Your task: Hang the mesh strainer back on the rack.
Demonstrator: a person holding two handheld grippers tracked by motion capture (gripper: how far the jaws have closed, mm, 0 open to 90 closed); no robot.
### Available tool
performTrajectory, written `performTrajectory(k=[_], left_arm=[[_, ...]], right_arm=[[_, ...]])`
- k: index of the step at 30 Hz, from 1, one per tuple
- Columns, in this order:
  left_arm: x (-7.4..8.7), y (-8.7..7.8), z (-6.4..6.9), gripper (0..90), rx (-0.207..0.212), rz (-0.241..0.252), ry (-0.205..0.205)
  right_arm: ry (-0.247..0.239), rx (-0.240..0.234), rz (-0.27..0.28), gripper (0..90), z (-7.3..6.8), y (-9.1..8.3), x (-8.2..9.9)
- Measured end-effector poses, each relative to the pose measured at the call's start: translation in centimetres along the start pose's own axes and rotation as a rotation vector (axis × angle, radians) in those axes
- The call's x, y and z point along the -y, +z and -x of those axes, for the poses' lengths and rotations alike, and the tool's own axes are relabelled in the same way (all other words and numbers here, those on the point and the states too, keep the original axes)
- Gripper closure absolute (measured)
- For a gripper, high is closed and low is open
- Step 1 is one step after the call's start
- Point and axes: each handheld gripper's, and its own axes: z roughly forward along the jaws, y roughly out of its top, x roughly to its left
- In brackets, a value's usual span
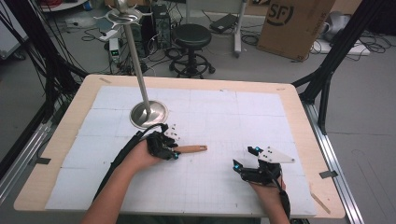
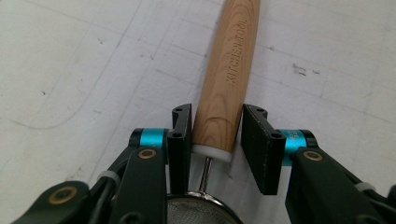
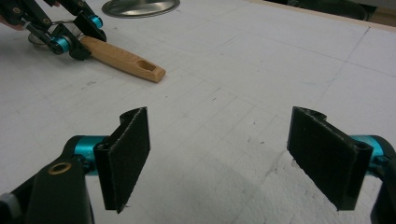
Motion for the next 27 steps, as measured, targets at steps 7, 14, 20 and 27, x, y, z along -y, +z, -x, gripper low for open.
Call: performTrajectory(k=[7, 14, 20, 27], left_arm=[[0.1, -0.7, 0.2, 67.4, -0.006, -0.057, -0.069], [0.1, -0.5, 0.1, 61.2, -0.007, -0.075, -0.081], [-0.2, -0.2, -0.3, 60.8, 0.024, -0.098, -0.070], [-0.6, -0.1, -0.8, 61.2, 0.058, -0.123, -0.064]], right_arm=[[-0.004, -0.002, -0.002, 20.6, -0.1, 0.0, 0.0], [-0.002, 0.000, -0.001, 20.6, 0.0, 0.0, 0.0], [0.000, 0.001, -0.008, 20.7, 0.0, 0.1, 0.0], [0.002, 0.002, -0.016, 20.8, 0.0, 0.2, -0.1]])
